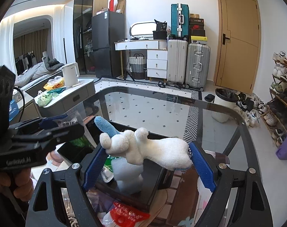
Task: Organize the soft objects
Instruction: 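Carry the plush toy over the black box with right tool while left tool carries the packet there, then lower the plush toy into the box and open right tool while left tool releases the packet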
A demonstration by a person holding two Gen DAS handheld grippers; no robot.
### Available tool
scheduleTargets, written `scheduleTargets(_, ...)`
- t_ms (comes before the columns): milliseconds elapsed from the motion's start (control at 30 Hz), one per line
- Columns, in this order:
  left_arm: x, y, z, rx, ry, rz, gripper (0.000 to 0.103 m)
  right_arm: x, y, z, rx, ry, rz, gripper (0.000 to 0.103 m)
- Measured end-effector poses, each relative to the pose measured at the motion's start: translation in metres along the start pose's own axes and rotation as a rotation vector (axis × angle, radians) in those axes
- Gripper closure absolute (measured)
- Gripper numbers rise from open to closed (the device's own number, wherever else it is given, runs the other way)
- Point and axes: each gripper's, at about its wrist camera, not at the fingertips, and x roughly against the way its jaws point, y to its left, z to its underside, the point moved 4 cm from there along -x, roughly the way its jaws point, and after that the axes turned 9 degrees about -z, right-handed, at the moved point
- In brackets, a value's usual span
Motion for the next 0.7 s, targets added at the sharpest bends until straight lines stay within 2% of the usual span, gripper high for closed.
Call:
scheduleTargets(367,-0.011,0.001,0.01,0.005,0.026,0.002,0.035,-0.045,-0.001,0.001,0.054,0.054,-0.007,0.015)
scheduleTargets(600,-0.012,0.004,0.01,0.015,0.035,0.018,0.035,-0.058,0.007,0.016,0.11,0.098,-0.039,0.015)
scheduleTargets(700,-0.015,0.007,0.01,0.022,0.041,0.024,0.035,-0.059,0.009,0.02,0.141,0.114,-0.024,0.015)
